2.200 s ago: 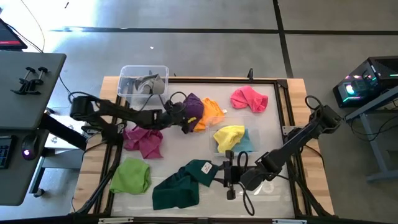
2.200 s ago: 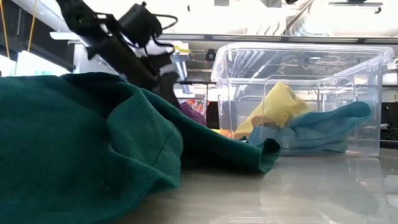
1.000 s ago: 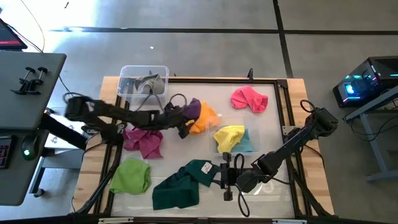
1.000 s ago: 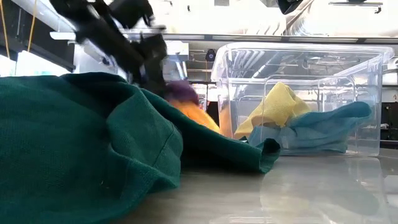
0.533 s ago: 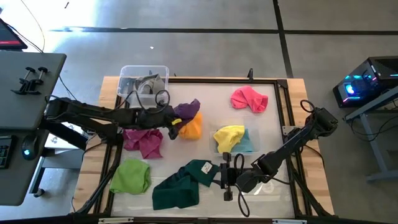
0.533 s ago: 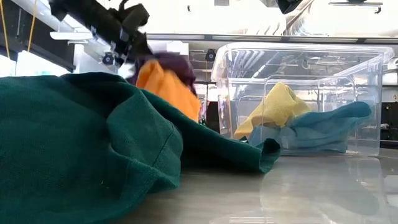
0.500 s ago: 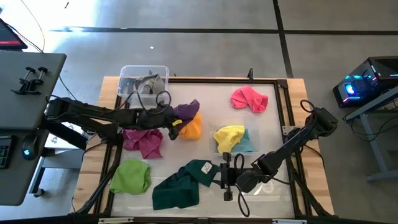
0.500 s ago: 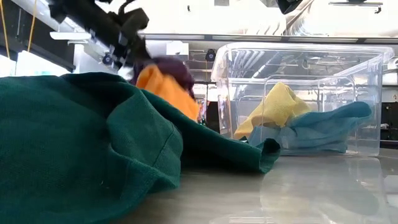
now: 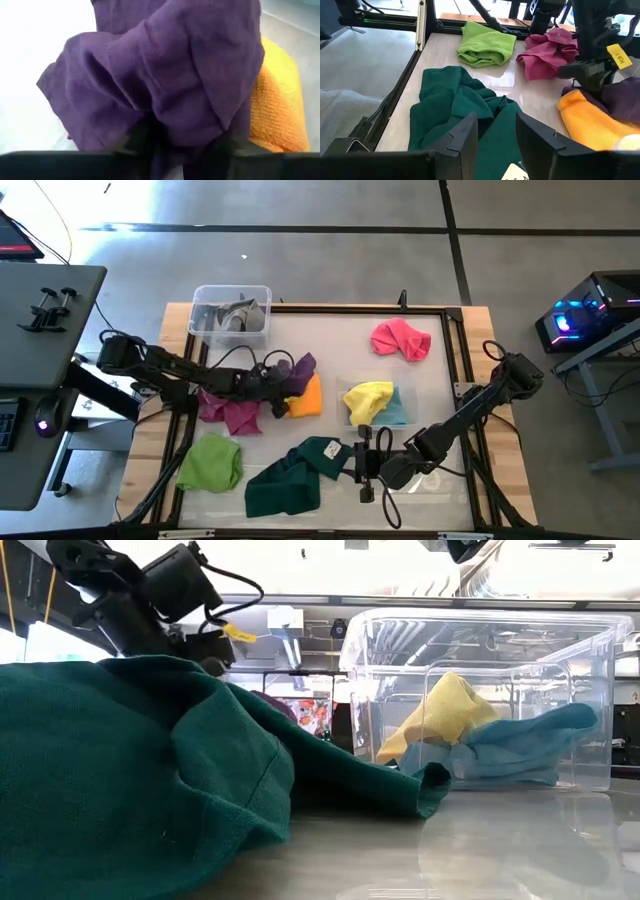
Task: Sort towels by color in basket
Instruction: Put the violet towel into the top transparent bin
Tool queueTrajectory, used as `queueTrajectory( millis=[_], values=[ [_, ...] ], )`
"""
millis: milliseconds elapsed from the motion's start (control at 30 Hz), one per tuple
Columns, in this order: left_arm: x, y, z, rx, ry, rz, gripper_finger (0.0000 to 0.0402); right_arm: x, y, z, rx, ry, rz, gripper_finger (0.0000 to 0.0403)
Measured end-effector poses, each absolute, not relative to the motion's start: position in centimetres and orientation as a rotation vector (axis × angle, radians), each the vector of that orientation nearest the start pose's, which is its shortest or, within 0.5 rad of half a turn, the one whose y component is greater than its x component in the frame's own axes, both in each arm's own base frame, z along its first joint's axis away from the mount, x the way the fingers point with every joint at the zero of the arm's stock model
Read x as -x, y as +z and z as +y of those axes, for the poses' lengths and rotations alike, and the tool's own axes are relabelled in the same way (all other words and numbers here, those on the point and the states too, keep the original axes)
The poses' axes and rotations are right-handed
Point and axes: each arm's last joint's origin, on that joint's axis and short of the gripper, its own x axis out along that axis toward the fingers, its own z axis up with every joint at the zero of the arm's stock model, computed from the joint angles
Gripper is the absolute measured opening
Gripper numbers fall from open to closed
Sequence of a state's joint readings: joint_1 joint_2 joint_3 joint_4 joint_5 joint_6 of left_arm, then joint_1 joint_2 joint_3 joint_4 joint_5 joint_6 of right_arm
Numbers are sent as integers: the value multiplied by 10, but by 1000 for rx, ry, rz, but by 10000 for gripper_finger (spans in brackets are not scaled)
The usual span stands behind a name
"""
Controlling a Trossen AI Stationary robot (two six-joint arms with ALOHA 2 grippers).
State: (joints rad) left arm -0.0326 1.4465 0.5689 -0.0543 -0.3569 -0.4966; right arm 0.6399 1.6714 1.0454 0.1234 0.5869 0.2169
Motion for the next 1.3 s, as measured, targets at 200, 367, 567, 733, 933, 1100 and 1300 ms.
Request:
queueTrajectory(
  millis=[200,367,567,733,933,1100,1300],
  values=[
    [-247,158,5,266,568,689,191,-299,227,203,75,7,412,128],
    [-254,166,3,236,475,605,198,-299,227,203,83,8,412,128],
    [-265,148,11,251,483,556,171,-299,228,203,86,10,406,128],
    [-271,137,14,227,481,554,86,-299,227,203,90,9,413,128],
    [-274,156,13,168,448,454,12,-299,227,202,90,8,417,128],
    [-263,207,4,20,509,332,4,-299,227,202,87,7,418,128],
    [-227,274,-3,-221,779,267,2,-299,227,202,69,3,418,128]
  ],
)
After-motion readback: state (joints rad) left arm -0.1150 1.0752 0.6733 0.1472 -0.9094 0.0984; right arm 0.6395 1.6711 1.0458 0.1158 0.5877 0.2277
